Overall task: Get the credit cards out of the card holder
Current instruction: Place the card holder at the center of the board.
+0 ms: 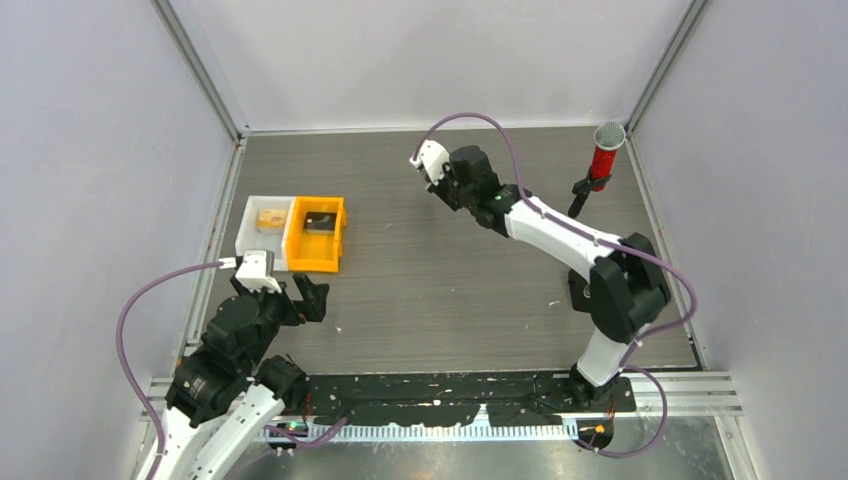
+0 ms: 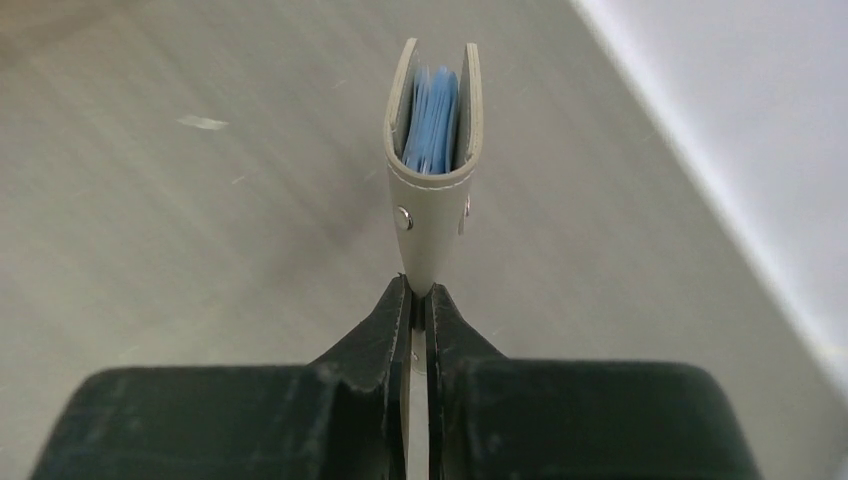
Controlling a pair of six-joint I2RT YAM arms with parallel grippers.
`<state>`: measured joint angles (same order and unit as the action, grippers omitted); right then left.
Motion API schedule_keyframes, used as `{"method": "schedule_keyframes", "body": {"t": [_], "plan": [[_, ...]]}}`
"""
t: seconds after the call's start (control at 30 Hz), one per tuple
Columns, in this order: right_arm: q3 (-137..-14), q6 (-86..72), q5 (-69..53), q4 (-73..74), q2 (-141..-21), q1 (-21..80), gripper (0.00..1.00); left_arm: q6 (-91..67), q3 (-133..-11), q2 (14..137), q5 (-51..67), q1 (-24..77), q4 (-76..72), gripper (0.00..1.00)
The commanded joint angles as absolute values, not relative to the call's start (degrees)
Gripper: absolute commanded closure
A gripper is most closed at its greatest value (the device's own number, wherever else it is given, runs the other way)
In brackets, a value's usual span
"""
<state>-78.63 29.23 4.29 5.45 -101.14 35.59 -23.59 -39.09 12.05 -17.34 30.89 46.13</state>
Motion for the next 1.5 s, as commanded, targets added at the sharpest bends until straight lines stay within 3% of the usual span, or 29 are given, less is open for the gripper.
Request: {"method": "schedule_keyframes", "body": {"t": [0.0, 0.3, 0.4, 0.6, 0.8, 1.1, 1.47], "plan": [[-70.8, 8.1, 0.1, 14.3, -90.2, 36.3, 0.95, -22.9, -40.0, 12.1, -14.5, 31.1, 44.1, 0.01], [-54.8, -12.0, -24.1, 15.6, -72.2, 36.4, 0.95, -22.8, -40.2, 12.1, -13.1, 31.1, 44.1, 0.01], [-48.1, -17.1, -34.5, 10.1, -70.7, 36.6, 0.95, -22.9, -40.1, 11.1, -12.6, 31.1, 44.0, 0.01], [-41.7, -20.3, -38.4, 5.0, -73.3, 37.3, 0.95, -23.2, -39.5, 8.9, -12.6, 31.1, 43.8, 0.01], [-41.7, -21.4, -35.0, 6.2, -75.5, 37.5, 0.95, -23.4, -40.0, 9.5, -13.6, 31.1, 44.8, 0.01], [-54.7, -18.5, -7.7, 30.4, -74.8, 41.7, 0.94, -23.7, -40.1, 8.6, -14.1, 31.1, 44.7, 0.01], [-62.3, -19.8, 8.6, 46.4, -78.5, 43.5, 0.91, -23.8, -40.1, 6.8, -15.6, 31.1, 44.9, 0.01]]}}
